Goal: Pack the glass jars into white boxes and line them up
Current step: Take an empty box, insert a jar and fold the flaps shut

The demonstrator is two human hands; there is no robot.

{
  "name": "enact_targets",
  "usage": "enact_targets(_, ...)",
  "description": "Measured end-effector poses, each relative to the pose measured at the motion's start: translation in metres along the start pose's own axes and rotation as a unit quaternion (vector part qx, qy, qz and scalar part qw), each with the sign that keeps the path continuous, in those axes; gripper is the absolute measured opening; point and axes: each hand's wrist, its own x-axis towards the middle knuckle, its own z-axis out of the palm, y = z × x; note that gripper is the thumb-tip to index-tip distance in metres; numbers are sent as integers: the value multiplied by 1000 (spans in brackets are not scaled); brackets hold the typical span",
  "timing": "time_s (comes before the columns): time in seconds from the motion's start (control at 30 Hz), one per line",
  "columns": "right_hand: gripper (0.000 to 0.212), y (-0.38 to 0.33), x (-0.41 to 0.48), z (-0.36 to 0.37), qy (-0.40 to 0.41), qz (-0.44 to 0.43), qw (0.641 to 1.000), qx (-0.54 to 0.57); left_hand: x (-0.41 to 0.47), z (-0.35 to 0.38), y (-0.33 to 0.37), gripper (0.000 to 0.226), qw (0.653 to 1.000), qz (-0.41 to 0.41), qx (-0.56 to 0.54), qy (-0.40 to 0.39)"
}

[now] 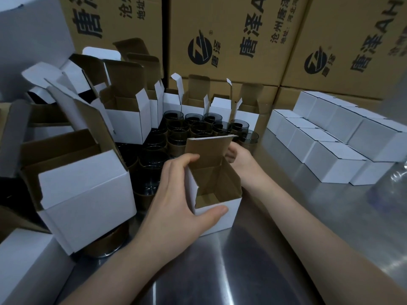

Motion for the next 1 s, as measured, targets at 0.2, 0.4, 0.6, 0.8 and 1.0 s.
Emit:
enact_targets(0.2,35,-17,-11,-18,57,3,991,120,3,0,2,89,999,-22,-31,10)
enact_targets(0.4,30,-31,-16,-28,65,-30,950,304,3,-1,-4,102,999,-31,-20,11)
enact_targets(0.6,59,-51,-21,-37,-54,-116,892,434,5,0,-7,110,999,-38,-15,4)
enact_targets(0.8,61,-67,-32,-25,-131,-181,898,380,4,0,-12,111,999,-43,-18,-1)
enact_targets(1.0,67,-71,-43,-11,-74,-189,956,212,7,1,-13,110,999,-37,-1,6)
